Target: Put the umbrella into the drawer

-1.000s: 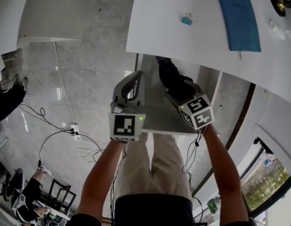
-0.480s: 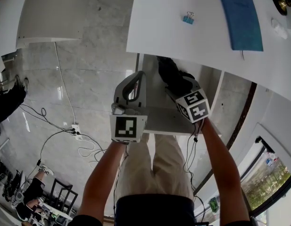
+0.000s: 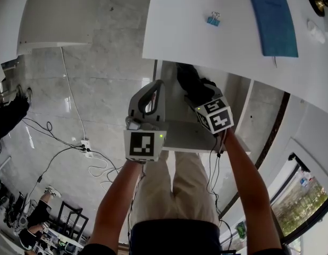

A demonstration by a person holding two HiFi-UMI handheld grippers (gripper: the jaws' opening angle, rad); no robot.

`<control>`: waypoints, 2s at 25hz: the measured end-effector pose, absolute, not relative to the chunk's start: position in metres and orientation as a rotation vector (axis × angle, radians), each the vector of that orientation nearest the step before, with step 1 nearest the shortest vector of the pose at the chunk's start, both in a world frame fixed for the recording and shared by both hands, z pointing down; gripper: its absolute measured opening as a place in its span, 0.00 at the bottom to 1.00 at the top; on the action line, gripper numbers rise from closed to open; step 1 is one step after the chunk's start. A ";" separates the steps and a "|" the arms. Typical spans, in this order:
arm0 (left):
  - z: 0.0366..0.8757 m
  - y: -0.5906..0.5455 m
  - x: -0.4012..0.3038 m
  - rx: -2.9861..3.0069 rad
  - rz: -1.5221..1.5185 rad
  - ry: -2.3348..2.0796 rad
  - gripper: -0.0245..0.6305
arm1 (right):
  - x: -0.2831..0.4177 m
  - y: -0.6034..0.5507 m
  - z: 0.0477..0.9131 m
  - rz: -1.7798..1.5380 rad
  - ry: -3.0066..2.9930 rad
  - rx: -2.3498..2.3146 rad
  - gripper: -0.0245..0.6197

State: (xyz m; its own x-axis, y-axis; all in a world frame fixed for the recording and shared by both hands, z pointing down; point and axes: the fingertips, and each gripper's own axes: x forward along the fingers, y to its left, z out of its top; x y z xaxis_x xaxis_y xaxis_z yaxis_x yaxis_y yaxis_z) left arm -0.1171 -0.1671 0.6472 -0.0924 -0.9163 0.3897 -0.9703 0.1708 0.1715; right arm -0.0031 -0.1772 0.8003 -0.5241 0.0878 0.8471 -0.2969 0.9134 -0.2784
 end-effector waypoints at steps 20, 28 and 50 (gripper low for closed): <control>0.650 -0.168 -0.115 1.796 0.202 -2.044 0.07 | -0.007 -0.175 0.816 0.409 -1.983 0.172 0.47; 0.652 -0.166 -0.113 1.779 0.200 -2.035 0.07 | -0.005 -0.174 0.817 0.377 -1.988 0.186 0.48; 0.649 -0.168 -0.115 1.810 0.221 -2.051 0.07 | -0.009 -0.169 0.811 0.472 -1.978 0.138 0.54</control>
State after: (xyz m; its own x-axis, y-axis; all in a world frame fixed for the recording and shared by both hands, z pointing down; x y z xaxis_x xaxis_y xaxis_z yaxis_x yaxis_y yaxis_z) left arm -0.1147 -0.1684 0.6487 -0.0861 -0.9162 0.3914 -0.9786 0.1515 0.1393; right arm -0.0089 -0.1692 0.8109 -0.4437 0.1112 0.8893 -0.3020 0.9157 -0.2652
